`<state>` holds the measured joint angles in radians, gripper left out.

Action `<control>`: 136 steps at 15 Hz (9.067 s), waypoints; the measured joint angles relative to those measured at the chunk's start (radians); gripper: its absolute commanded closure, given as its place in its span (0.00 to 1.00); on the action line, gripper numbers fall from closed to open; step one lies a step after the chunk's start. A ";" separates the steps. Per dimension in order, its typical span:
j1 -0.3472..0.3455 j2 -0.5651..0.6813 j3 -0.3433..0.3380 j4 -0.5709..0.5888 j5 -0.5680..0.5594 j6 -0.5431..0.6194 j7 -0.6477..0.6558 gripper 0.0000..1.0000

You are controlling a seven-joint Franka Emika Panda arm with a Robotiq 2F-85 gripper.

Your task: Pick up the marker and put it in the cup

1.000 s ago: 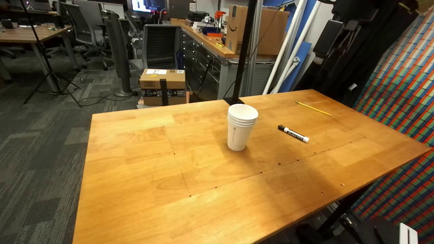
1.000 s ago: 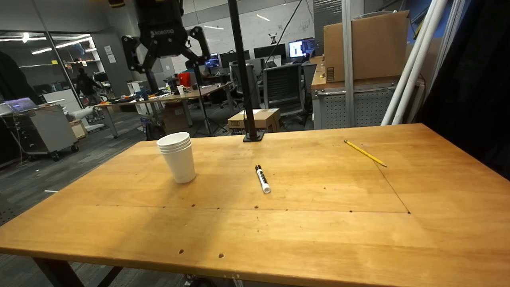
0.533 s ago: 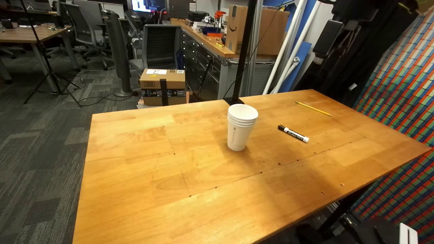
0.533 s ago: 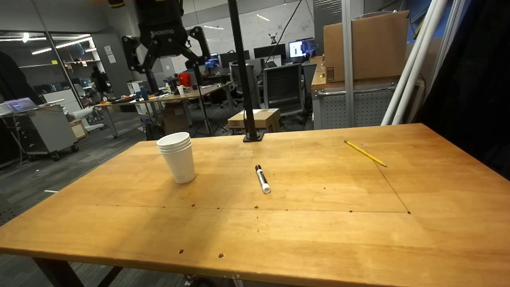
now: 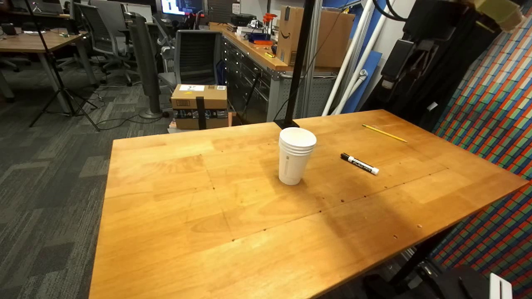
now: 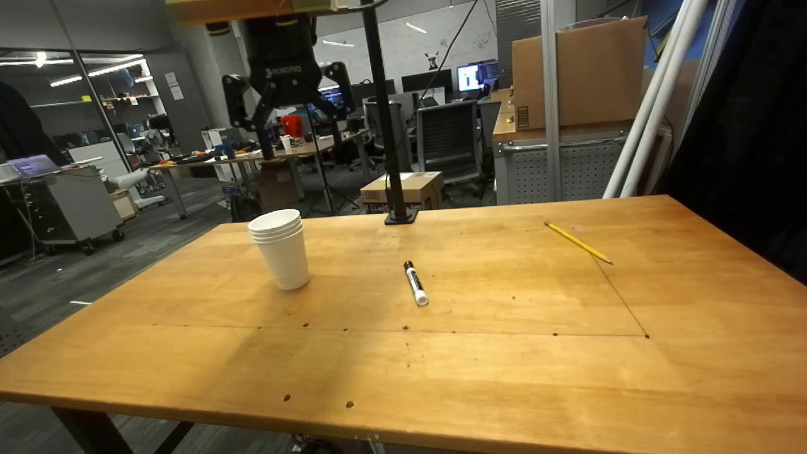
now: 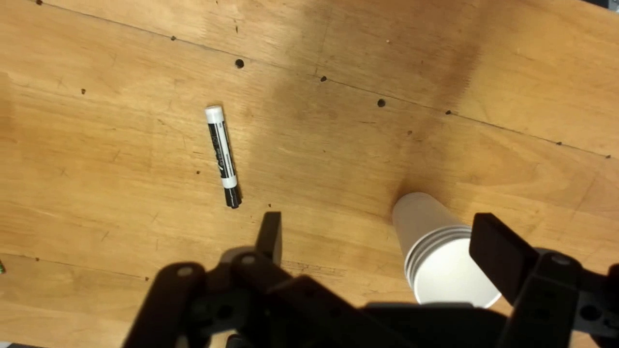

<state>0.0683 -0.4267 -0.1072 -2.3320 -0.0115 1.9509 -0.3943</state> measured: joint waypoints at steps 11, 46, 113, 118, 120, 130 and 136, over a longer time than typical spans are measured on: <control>-0.043 0.300 -0.040 0.108 0.020 0.115 -0.141 0.00; -0.180 0.680 0.033 0.166 0.093 0.462 -0.589 0.00; 0.099 0.161 0.117 0.079 0.356 0.573 -0.154 0.95; 0.154 0.102 0.072 -0.025 0.524 0.670 -0.239 0.95; 0.190 0.056 0.056 -0.087 0.592 0.726 -0.286 0.95; 0.387 -0.201 -0.026 -0.366 0.925 0.954 -0.535 0.95; 0.446 -0.252 -0.142 -0.395 1.033 0.993 -0.636 0.95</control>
<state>0.5140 -0.6790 -0.2496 -2.7268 1.0213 2.9443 -1.0299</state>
